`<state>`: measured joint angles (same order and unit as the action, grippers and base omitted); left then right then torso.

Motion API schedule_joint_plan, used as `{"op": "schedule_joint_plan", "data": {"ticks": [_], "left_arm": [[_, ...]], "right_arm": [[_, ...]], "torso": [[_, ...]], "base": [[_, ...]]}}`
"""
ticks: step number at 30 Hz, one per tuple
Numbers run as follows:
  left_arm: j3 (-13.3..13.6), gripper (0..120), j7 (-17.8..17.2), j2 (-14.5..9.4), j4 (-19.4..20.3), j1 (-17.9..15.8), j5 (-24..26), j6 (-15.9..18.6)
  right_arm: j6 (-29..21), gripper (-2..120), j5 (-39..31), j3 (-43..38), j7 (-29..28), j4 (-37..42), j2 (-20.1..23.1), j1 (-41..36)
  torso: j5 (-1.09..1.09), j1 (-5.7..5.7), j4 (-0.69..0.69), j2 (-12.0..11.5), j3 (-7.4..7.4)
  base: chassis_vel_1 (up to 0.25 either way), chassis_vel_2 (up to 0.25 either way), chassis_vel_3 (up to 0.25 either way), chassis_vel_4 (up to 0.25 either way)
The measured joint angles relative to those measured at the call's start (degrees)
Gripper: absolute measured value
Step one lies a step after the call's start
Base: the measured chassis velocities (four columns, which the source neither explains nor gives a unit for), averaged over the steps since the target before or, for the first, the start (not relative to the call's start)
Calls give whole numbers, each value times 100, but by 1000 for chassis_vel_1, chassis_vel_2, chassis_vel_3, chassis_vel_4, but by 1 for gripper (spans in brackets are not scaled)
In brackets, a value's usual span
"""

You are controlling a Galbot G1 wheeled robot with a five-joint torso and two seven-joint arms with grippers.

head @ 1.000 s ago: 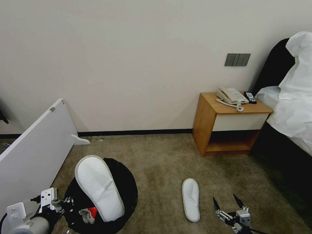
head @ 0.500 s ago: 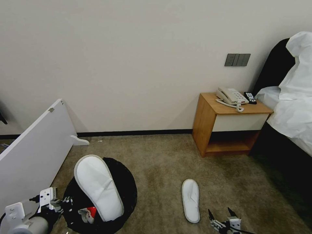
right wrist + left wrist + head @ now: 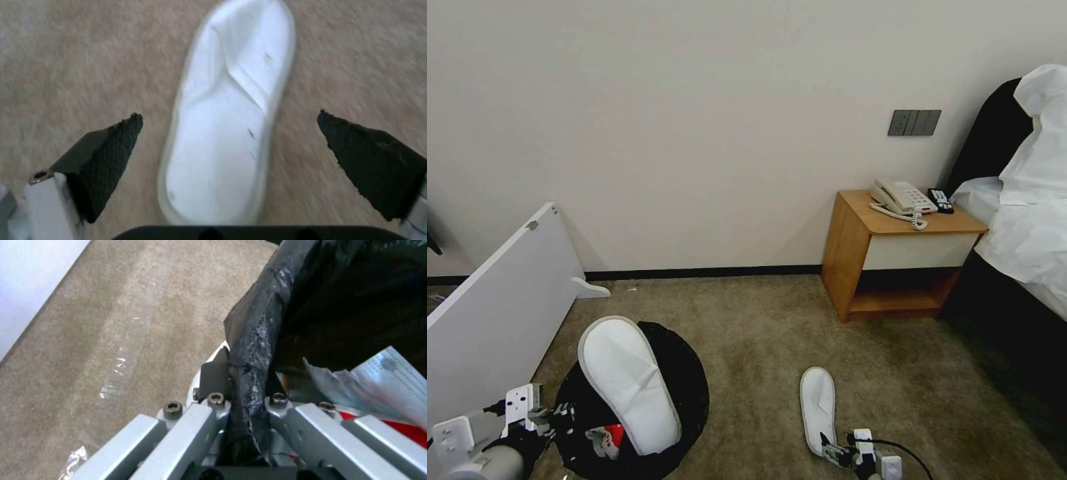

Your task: Pick up the trash bin, then pick up the garbage from the floor and place it into the trash bin.

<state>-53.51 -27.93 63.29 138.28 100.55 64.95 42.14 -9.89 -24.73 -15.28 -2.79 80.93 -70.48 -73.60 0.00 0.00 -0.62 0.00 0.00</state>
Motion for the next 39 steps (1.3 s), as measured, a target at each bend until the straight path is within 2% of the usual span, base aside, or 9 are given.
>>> {"op": "schedule_joint_plan", "data": {"ticks": [13, 37, 39], "left_arm": [[5, 2, -9, 26, 19, -5, -12, 0], [7, 2, -3, -31, -62, -67, 10, 0], [8, 2, -2, -41, -72, -80, 22, 0]], "right_arm": [[-90, 100, 96, 365, 7, -798, -265, 1022], [-235, 100, 86, 404, -117, -1821, -540, 1685], [-270, 95, 64, 395, -139, -1954, -563, 1740]], "torso": [[0, 0, 0, -1, 0], [0, 0, 0, -1, 0], [0, 0, 0, -1, 0]], "base": [[0, 0, 0, 0], [0, 0, 0, 0], [0, 0, 0, 0]]}}
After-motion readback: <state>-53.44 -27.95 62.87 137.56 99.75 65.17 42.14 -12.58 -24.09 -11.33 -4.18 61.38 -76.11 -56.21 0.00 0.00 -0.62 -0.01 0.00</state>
